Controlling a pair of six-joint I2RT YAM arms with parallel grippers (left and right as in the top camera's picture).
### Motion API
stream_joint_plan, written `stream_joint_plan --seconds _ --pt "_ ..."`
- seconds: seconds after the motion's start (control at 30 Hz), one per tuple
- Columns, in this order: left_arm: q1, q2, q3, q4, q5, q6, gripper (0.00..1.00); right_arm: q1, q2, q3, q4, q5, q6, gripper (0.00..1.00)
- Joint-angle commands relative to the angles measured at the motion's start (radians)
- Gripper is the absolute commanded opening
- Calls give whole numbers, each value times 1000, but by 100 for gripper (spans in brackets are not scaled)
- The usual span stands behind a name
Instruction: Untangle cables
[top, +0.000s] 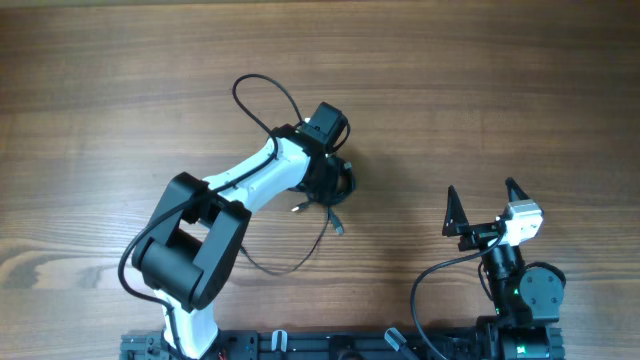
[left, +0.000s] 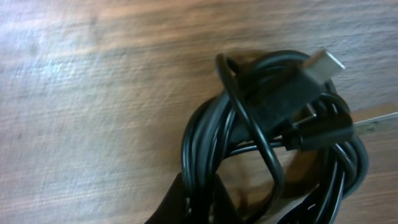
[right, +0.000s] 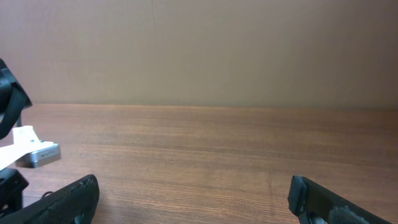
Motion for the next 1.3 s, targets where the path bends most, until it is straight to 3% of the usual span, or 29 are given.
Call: stream_joint_plan --seconds 0.0,0.1,0.17,0.37,0.43,0.5,0.53,0.57,0.67,0.73,0.8,0.83,0.9,1.0,1.1,1.2,1.27 --pt "40 -82 14 -72 -70 -190 4 2 -10 -2 3 17 13 100" --pt "69 -158 14 -102 -69 -421 4 2 -10 -2 3 17 13 100" --pt "70 -172 13 -123 -69 -491 4 2 -10 -2 3 17 13 100" --pt "70 -171 13 -180 -70 -522 4 2 -10 -2 3 18 11 100" --pt "71 -171 13 -190 -69 -444 5 2 -10 -2 16 18 11 100" --pt "71 -171 13 -209 -67 -285 36 2 -10 -2 24 17 13 100" --pt "71 -171 13 -225 -68 -212 86 2 -10 -2 14 17 12 100" --pt "71 -171 13 -235 -79 -179 100 2 -10 -2 2 18 12 100" --pt "81 -171 13 -245 -111 -178 100 2 -8 -2 3 18 12 100" --pt "89 -171 13 -245 -100 -277 100 2 -8 -2 3 15 28 100" --pt "90 -171 13 -238 -17 -434 100 2 -8 -2 3 1 197 100" --pt "88 -171 13 -221 76 -563 100 2 -6 -2 3 0 412 100" --pt "84 -171 13 -180 154 -673 100 2 5 -2 3 -18 664 100" --pt "53 -171 13 -77 177 -576 95 2 54 -2 10 -72 922 100" --pt "9 -171 13 17 135 -377 96 2 116 -2 11 -88 930 100" --pt "-36 -167 12 26 -27 -324 93 2 224 -2 15 -127 930 100" --pt "-58 -156 11 42 -60 -292 93 2 301 -2 19 -161 931 100"
